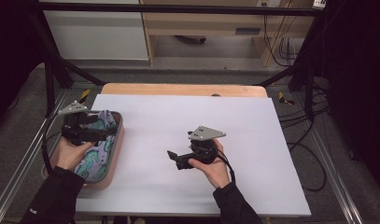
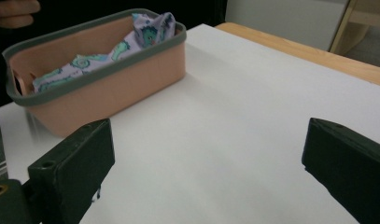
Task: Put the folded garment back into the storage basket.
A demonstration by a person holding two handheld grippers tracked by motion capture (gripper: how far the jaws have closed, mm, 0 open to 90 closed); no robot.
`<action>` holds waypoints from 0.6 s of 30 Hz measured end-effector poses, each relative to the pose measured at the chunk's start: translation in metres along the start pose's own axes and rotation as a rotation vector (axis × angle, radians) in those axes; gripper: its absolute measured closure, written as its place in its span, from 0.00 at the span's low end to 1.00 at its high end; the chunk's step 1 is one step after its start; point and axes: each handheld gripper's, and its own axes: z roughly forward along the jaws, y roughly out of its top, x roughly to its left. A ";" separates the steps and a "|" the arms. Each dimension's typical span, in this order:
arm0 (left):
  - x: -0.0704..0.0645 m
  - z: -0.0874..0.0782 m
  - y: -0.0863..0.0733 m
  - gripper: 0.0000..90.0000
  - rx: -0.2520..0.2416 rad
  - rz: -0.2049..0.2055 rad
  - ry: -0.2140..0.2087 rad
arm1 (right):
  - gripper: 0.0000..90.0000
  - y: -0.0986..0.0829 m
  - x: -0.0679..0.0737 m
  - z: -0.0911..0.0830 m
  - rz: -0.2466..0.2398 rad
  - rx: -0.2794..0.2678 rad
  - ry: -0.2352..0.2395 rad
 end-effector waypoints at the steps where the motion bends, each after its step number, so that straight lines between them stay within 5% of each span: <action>1: -0.006 0.001 -0.001 0.02 -0.006 0.011 -0.010 | 0.03 -0.002 -0.004 -0.004 -0.001 0.005 -0.006; 11: -0.053 0.024 -0.023 0.02 -0.007 0.076 -0.099 | 0.02 -0.023 -0.039 -0.050 0.017 0.029 -0.062; 18: -0.078 0.046 -0.048 0.02 0.007 0.072 -0.178 | 0.02 -0.047 -0.063 -0.077 0.041 0.047 -0.087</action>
